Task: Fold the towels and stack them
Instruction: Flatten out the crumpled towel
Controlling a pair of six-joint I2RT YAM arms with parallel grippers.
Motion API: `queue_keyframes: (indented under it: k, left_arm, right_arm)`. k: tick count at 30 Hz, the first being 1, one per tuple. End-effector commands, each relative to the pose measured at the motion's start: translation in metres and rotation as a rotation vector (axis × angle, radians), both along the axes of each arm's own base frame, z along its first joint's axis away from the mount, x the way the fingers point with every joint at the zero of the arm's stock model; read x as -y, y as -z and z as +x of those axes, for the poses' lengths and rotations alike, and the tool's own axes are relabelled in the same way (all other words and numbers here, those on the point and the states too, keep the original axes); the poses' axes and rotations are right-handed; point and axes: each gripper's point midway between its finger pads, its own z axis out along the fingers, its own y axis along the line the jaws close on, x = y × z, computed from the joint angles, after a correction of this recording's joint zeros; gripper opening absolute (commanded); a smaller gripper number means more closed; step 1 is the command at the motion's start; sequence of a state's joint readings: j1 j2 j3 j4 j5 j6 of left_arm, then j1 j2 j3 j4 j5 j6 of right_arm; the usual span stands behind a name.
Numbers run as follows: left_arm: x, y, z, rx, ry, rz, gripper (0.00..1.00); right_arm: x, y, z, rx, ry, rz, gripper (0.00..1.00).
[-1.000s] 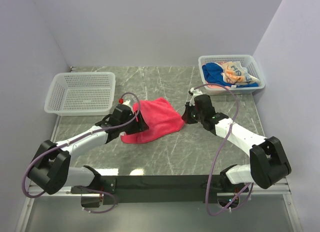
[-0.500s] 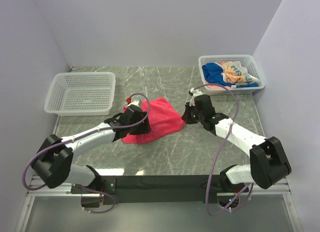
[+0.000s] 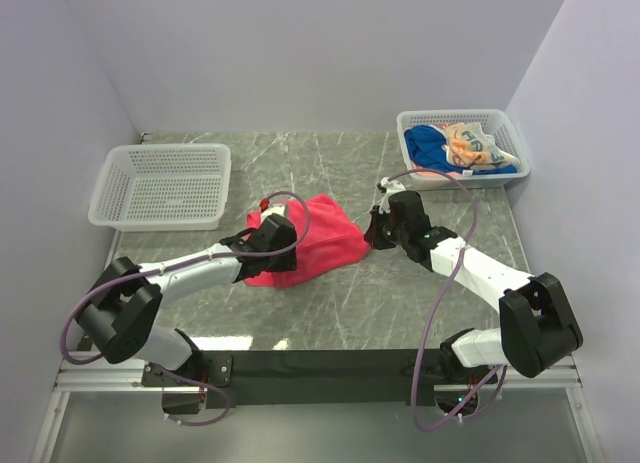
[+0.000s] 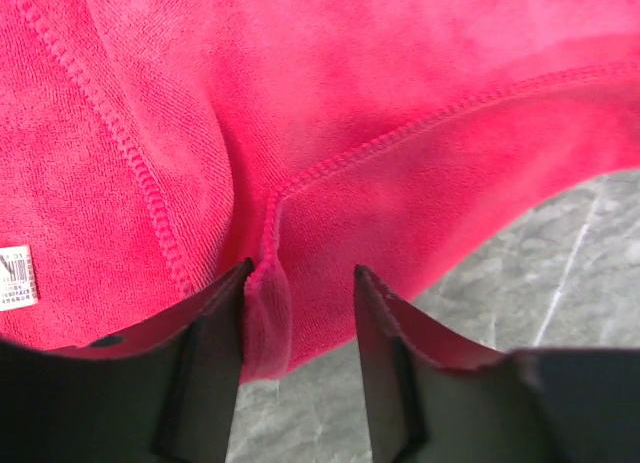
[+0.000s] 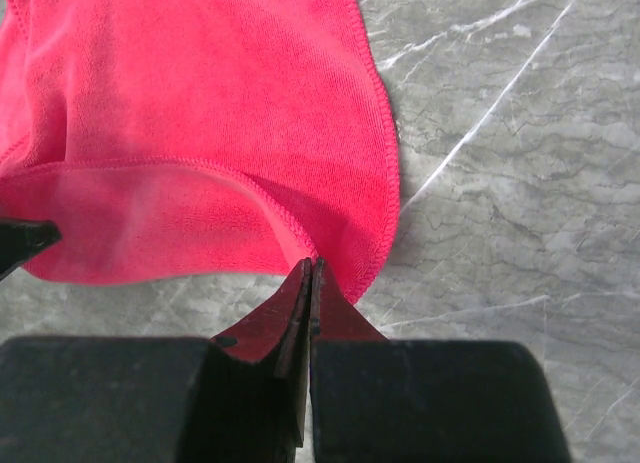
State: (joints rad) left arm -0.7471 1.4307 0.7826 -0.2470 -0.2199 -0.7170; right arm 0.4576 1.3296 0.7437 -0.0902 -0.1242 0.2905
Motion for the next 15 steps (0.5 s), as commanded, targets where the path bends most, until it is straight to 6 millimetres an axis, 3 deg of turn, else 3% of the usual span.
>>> queue_keyframes:
  k: [1,9,15]
  left_arm:
    - [0.0,-0.005,0.014,0.051,-0.013,0.002,0.49]
    - [-0.007,-0.013,0.031,0.075,-0.036,-0.09,0.37]
    - [-0.009,-0.015,0.03,0.06,-0.02,-0.156,0.23]
  right_arm:
    - [0.002,-0.006,0.004,0.04,0.002,0.001,0.0]
    - [0.002,-0.004,0.003,0.04,0.004,0.004,0.0]
    - [0.003,-0.003,0.002,0.039,0.008,-0.002,0.0]
